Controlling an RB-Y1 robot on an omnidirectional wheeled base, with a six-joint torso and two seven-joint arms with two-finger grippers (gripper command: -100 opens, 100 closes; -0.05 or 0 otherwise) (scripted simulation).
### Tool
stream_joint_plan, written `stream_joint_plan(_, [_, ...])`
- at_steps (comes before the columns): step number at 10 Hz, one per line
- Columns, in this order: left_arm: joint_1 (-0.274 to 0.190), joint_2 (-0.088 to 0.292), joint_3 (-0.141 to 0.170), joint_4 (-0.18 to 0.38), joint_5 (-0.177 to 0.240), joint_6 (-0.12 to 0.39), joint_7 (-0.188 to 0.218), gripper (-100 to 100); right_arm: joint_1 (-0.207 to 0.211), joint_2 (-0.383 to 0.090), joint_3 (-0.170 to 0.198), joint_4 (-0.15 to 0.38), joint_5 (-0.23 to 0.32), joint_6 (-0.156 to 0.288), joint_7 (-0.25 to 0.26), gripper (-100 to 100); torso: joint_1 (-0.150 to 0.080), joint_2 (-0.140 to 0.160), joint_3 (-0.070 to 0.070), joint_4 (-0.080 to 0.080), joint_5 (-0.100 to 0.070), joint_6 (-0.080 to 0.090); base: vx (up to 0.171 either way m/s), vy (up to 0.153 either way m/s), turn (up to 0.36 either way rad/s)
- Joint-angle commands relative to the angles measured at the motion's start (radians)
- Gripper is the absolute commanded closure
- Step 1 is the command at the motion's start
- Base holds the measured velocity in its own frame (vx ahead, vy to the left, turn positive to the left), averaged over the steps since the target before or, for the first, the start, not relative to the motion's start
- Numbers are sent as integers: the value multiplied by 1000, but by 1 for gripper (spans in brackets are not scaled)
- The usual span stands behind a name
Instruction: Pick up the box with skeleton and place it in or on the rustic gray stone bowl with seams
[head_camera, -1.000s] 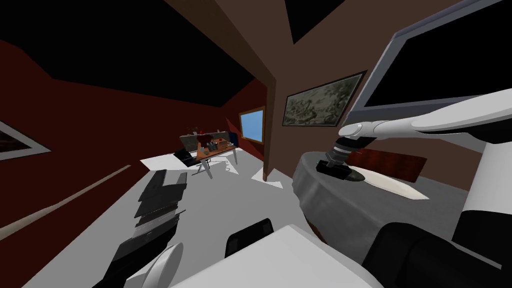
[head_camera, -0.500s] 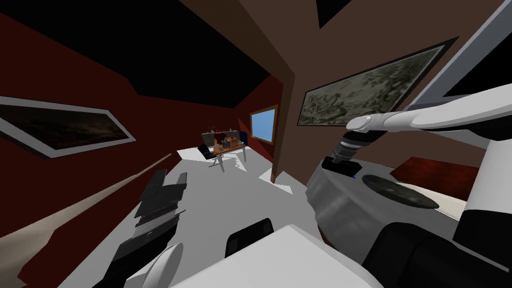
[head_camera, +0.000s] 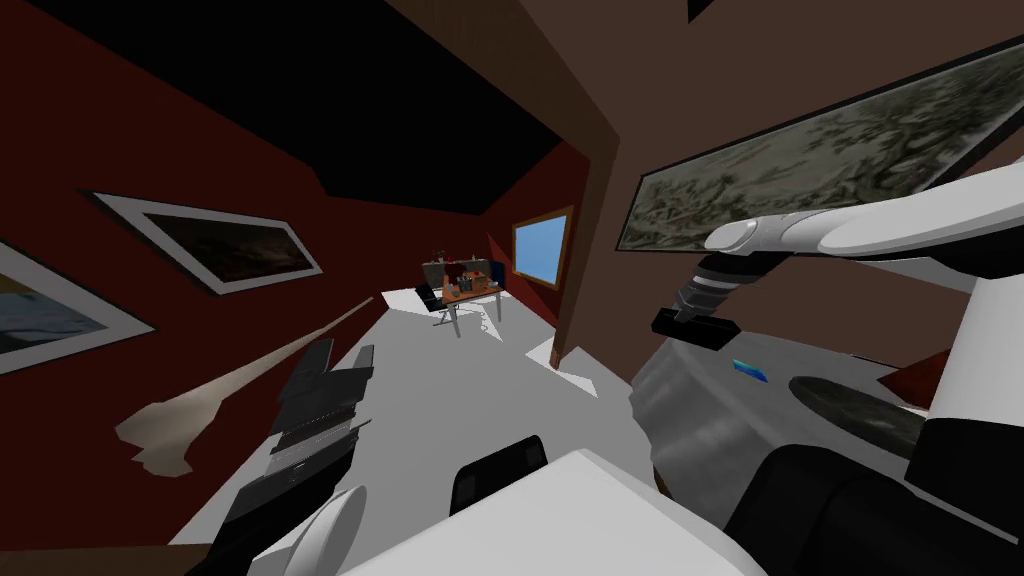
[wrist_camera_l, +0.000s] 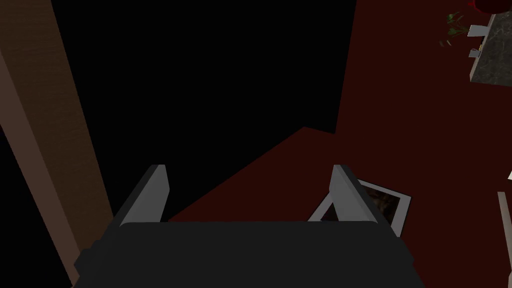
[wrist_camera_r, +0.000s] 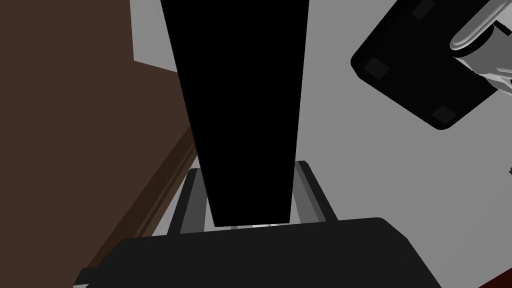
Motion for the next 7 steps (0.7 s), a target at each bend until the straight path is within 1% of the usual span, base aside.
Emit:
stream_joint_plan(1, [0, 0, 0, 0, 0, 0, 0, 0, -3, 0, 13, 30, -4, -20, -7, 100, 0, 0, 0, 0, 0, 0, -29, -7, 187])
stream_joint_plan(2, [0, 0, 0, 0, 0, 0, 0, 0, -7, 2, 23, 48, -5, -33, -10, 100, -1, 1, 0, 0, 0, 0, -43, -22, 194])
stream_joint_plan(3, [0, 0, 0, 0, 0, 0, 0, 0, -17, 11, 46, 85, -6, -58, -17, 100, -1, 1, 1, 1, 0, 0, -82, -44, 262])
stream_joint_plan(4, [0, 0, 0, 0, 0, 0, 0, 0, -13, 11, 44, 85, -6, -58, -17, 100, -3, 4, 2, 1, 0, 1, -79, -49, 84])
stream_joint_plan(5, [0, 0, 0, 0, 0, 0, 0, 0, -17, 11, 46, 85, -6, -58, -17, 100, -3, 6, 4, 2, -1, 3, -33, -26, -35])
stream_joint_plan(6, [0, 0, 0, 0, 0, 0, 0, 0, -29, 25, 72, 124, -6, -81, -24, 100, -3, 5, 4, 2, -1, 4, -81, -75, 96])
stream_joint_plan(7, [0, 0, 0, 0, 0, 0, 0, 0, -36, 34, 87, 145, -5, -92, -28, 100, -6, 8, 5, 3, 0, 4, -127, -118, 130])
